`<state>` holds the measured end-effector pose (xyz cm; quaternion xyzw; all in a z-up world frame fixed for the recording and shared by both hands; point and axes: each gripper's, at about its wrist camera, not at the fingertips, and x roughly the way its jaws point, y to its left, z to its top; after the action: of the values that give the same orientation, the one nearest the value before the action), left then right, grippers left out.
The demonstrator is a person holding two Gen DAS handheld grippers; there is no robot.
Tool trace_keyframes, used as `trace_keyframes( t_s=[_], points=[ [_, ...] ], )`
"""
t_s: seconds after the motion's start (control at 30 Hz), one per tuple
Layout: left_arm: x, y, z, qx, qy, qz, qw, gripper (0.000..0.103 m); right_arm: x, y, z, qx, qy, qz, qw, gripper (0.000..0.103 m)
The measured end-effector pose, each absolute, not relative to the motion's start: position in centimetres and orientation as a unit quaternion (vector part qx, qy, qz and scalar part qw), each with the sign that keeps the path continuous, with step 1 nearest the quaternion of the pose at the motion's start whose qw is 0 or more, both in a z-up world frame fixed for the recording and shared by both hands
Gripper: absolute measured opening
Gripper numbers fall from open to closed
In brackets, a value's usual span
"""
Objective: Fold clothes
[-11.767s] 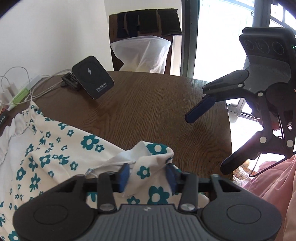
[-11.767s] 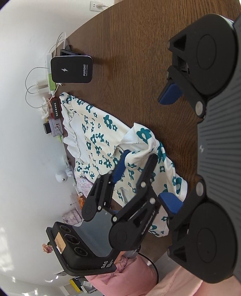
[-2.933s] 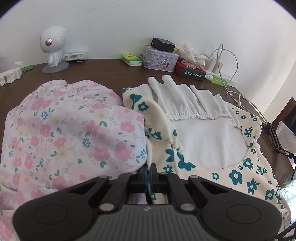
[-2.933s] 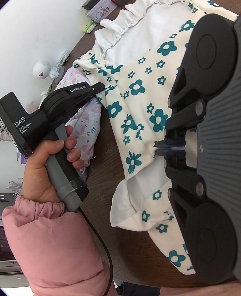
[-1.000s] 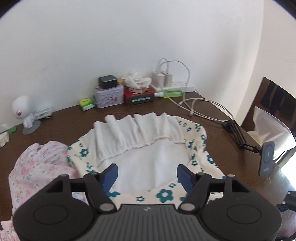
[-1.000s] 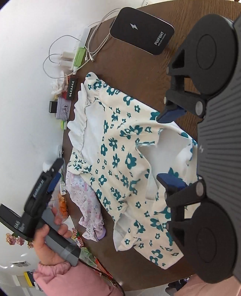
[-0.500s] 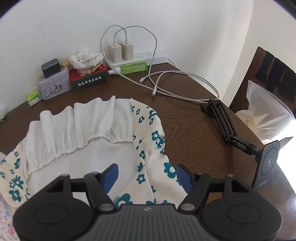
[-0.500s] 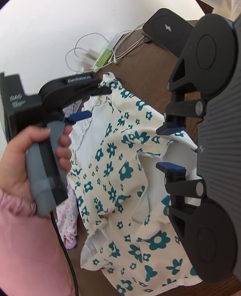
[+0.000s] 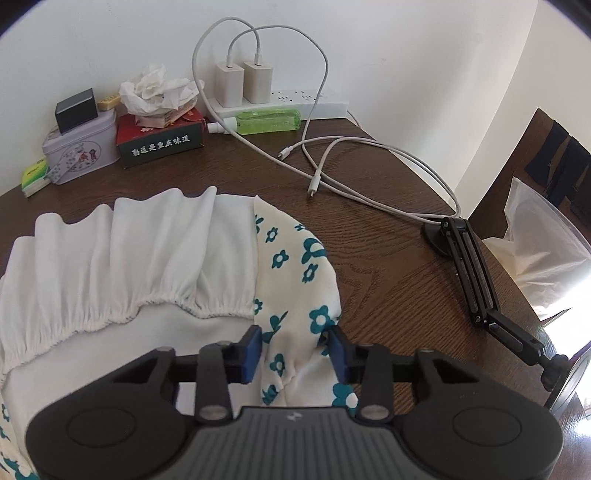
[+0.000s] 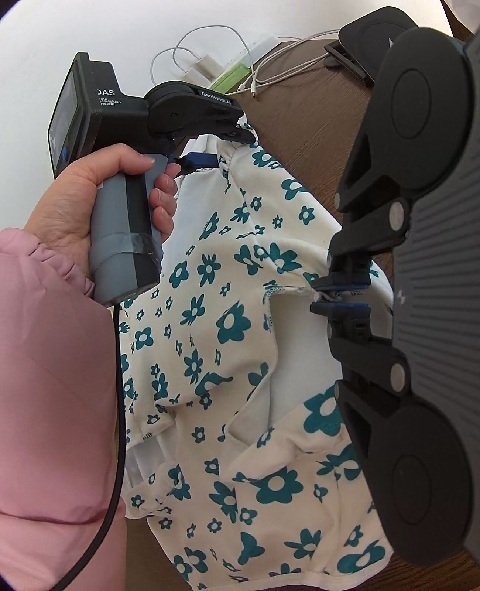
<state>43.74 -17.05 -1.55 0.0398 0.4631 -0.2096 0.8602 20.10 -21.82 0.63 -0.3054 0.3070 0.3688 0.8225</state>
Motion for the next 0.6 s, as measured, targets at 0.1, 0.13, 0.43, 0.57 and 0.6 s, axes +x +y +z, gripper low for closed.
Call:
trace_keyframes(
  t_s=[0.1, 0.13, 0.43, 0.57, 0.6],
  points=[
    [43.9, -17.0, -1.5, 0.035, 0.442, -0.198, 0.874, 0.006, 19.9, -22.2, 1.6, -0.288, 0.305, 0.379, 0.824, 0.004],
    [44.0, -17.1, -1.6, 0.033, 0.441, -0.198, 0.875, 0.005, 19.7, -22.2, 1.9, -0.287, 0.303, 0.385, 0.823, 0.004],
    [43.9, -17.0, -1.6, 0.023, 0.433, -0.202, 0.878, 0.011, 20.0, -22.3, 1.6, -0.258, 0.322, 0.391, 0.823, 0.006],
    [42.2, -14.8, 1.2, 0.000, 0.415, -0.201, 0.887, 0.056, 19.6, -24.6, 3.6, -0.173, 0.300, 0.390, 0.853, 0.051],
    [41.4, -14.0, 2.2, 0.000, 0.406, -0.204, 0.891, 0.057, 19.3, -25.4, 4.3, -0.152, 0.292, 0.390, 0.860, 0.055]
  ],
)
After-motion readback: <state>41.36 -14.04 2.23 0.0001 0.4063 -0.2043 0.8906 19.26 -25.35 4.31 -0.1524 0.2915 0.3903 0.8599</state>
